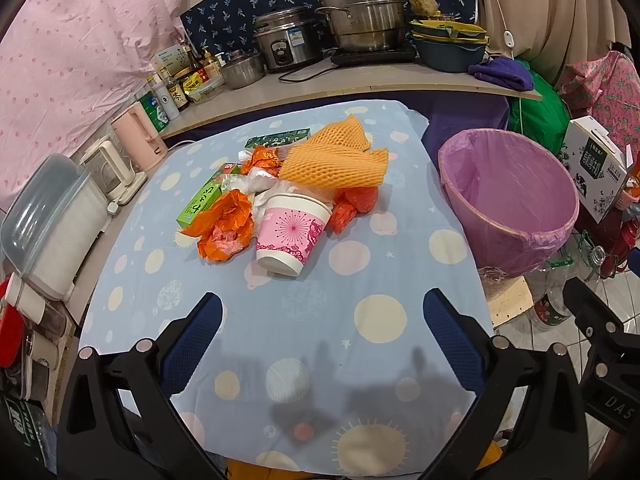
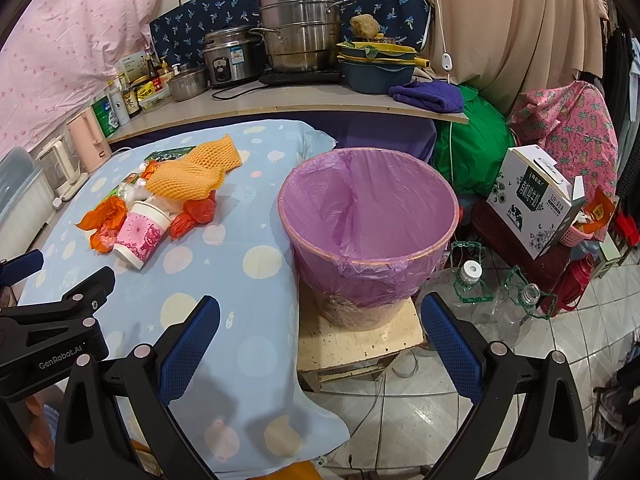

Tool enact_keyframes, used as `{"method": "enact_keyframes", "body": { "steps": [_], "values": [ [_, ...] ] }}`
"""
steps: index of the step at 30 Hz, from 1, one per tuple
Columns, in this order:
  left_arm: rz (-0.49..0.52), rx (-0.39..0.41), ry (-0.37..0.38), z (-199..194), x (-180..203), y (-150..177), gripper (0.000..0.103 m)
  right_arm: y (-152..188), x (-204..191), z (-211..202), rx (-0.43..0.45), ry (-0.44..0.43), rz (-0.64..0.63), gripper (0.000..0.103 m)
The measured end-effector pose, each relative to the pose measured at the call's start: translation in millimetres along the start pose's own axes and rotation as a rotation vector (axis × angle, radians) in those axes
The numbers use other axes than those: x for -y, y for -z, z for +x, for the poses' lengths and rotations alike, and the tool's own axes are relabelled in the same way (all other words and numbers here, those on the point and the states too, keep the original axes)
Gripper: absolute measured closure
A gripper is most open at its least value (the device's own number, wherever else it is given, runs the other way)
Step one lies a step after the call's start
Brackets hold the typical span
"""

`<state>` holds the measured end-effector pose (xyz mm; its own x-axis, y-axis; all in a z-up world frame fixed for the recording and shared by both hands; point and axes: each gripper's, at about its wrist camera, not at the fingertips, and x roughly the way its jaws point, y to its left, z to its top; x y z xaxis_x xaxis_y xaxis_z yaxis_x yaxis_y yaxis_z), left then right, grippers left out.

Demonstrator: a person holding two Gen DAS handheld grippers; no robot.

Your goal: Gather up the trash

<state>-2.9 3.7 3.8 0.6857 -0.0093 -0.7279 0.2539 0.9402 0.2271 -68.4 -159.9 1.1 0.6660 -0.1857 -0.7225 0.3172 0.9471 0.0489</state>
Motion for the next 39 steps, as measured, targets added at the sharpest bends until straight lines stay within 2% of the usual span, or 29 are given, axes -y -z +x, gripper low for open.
{"method": "enact_keyframes", "body": {
  "steps": [39],
  "values": [
    [-0.002,0.001,-0.001,0.2,-1.3,1.2,0.007,0.7,-0.9,-1.2,0.001,-0.004,0.001,0.007]
  ]
}}
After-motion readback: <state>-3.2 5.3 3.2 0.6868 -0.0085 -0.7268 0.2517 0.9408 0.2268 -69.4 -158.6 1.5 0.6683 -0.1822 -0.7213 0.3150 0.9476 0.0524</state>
